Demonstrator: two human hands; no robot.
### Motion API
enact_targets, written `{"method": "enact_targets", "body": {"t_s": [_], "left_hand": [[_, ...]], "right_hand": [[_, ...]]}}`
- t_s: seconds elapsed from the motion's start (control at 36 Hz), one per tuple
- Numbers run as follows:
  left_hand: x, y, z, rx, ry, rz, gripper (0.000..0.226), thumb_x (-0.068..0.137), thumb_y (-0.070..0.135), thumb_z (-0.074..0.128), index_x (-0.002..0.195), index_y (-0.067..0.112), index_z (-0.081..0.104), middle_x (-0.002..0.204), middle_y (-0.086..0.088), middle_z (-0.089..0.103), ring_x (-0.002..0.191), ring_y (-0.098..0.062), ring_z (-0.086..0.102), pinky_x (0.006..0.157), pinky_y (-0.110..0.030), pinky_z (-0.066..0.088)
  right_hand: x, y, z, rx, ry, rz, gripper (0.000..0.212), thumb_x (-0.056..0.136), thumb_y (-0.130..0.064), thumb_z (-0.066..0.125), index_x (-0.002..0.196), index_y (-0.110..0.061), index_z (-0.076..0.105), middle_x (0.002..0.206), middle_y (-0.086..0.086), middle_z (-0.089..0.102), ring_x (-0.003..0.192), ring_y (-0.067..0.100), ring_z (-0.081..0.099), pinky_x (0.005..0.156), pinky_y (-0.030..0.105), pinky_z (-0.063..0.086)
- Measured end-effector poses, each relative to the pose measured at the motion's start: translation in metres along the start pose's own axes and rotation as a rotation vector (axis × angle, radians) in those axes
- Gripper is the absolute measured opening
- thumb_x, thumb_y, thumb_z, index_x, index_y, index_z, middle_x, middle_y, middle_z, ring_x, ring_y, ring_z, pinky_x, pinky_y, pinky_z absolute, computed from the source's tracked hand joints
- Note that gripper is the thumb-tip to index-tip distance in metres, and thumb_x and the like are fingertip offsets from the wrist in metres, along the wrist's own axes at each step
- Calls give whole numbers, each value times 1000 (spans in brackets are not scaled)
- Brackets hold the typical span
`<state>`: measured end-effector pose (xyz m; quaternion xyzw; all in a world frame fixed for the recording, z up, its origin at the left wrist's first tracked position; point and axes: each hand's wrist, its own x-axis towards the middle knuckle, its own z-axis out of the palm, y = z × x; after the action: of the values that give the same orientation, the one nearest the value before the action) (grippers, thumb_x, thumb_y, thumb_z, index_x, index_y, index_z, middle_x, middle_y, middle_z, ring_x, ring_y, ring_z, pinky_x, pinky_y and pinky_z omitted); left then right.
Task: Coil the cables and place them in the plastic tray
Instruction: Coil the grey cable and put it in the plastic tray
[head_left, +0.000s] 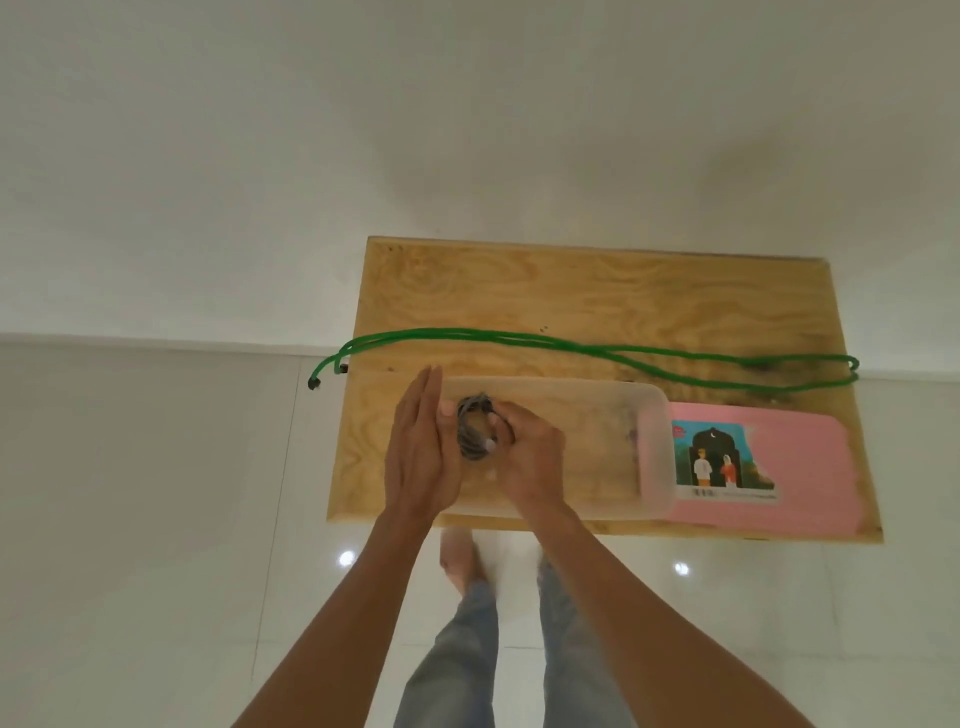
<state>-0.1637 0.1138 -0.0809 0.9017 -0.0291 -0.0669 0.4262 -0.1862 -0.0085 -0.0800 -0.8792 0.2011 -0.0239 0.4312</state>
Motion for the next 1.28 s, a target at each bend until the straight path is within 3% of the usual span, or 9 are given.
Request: {"method": "enact_targets", "body": {"t_s": [0.14,0.22,0.53,0.61,0.75,0.89,1.11,1.19,1.28], "left_hand": [[1,3,-2,-39,-8,15,71,102,55,13,152,10,36,158,-5,38,147,-16,31,118,-32,27],[1,2,-1,-44,2,19,71,102,55,13,152,10,37,157,-5,40,146,-17,32,118,-33,29],[0,5,-3,-41,-1,-19,61,104,43,20,152,10,38,156,-5,41,146,-18,32,119,-36,29],[0,4,-3,-41,-2,-21,58,105,40,22,152,11,38,156,-4,41,146,-17,32,119,-37,30],[0,5,-4,-42,5,-21,62,103,46,20,152,12,39,155,-3,43,145,-18,34,118,-35,31],[0,5,-4,-34,-2,-28,60,104,46,22,152,13,38,155,-3,43,145,-18,34,118,-36,31],[1,16,-24,-12,-2,-63,64,102,52,27,152,14,38,157,-6,41,146,-20,33,118,-37,28],[3,29,-45,-19,16,-67,66,100,56,33,151,16,40,155,-6,44,144,-21,37,117,-43,33],[6,48,-65,-23,41,-46,57,102,47,43,149,16,43,151,-7,49,141,-23,42,114,-45,37]], "right_hand": [[4,0,9,18,-34,-8,20,93,-3,58,102,-7,75,96,6,77,85,18,69,77,14,45],[5,-1,11,27,-35,4,21,92,-4,59,105,-9,75,99,5,77,89,18,70,84,20,51],[1,-5,2,123,-72,67,21,95,-20,62,112,-17,74,105,-2,76,92,7,65,78,-6,35],[-1,-5,1,148,-95,86,26,100,-25,53,116,-18,72,109,-3,75,98,8,65,81,-3,36],[-3,-6,-3,158,-111,111,28,103,-25,48,119,-17,70,110,-3,73,97,6,62,89,16,47],[-4,-6,-7,193,-99,142,28,102,-22,49,118,-16,70,107,-3,74,95,7,63,89,21,49],[-5,-25,-37,225,-70,189,34,99,-27,54,130,-16,64,126,0,67,118,10,59,106,27,43],[-5,-38,-56,234,-47,188,34,96,-28,59,129,-17,64,123,0,68,115,10,60,103,27,44],[-3,-51,-77,231,-11,177,37,93,-32,64,128,-19,64,120,-4,68,112,9,62,94,21,41]]}}
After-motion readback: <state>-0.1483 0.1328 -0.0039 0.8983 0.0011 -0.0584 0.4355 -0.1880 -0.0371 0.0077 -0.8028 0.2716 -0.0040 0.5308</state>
